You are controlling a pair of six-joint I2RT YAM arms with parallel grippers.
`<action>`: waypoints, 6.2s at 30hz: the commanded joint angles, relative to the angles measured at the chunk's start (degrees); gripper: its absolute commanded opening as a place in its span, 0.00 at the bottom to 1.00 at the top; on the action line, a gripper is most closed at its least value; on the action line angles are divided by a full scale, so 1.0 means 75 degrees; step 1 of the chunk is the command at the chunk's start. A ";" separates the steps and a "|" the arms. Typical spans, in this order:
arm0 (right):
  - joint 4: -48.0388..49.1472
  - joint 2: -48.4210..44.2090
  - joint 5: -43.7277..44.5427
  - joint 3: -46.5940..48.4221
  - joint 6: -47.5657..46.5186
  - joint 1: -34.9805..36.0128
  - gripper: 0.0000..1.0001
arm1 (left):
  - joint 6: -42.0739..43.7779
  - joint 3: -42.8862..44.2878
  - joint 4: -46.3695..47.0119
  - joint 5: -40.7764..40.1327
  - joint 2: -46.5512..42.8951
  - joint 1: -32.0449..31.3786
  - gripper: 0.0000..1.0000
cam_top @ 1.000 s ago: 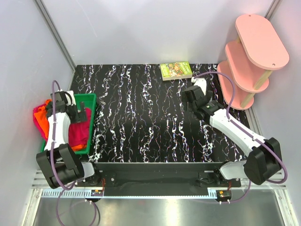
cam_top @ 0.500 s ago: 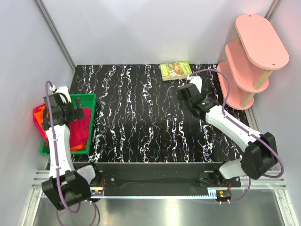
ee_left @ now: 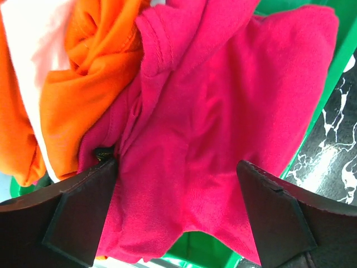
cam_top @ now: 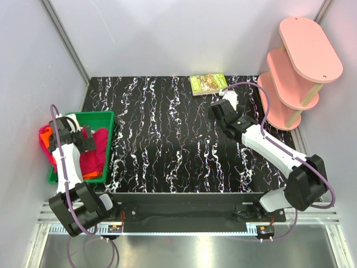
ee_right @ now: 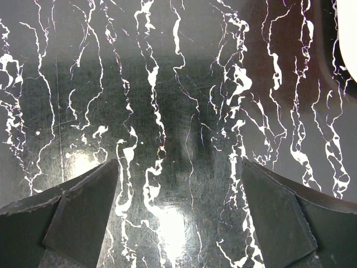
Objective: Fold and stack the t-shirts
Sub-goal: Grab crumpled tshirt from bin with the left arm, then move the tshirt to the center of the board, then flatten out the tshirt
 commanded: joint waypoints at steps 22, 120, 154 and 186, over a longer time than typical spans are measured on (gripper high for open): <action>-0.0014 -0.0225 -0.0009 0.0167 0.0161 0.0069 1.00 | -0.0660 0.4121 -0.1041 0.1049 -0.0194 -0.2368 0.00; 0.0117 -0.0083 -0.0105 0.0784 0.1196 0.1487 0.00 | -0.0391 0.1429 0.0001 0.0438 0.0335 -0.4812 0.99; 0.0291 0.2753 0.2850 0.9766 -0.4481 0.4406 0.00 | -0.0544 0.1557 0.0013 0.0485 -0.0075 -0.4812 0.99; -0.2182 0.2400 0.1783 0.9403 -0.2088 0.2249 0.00 | -0.0509 0.1616 0.0036 0.0638 0.0030 -0.4812 0.99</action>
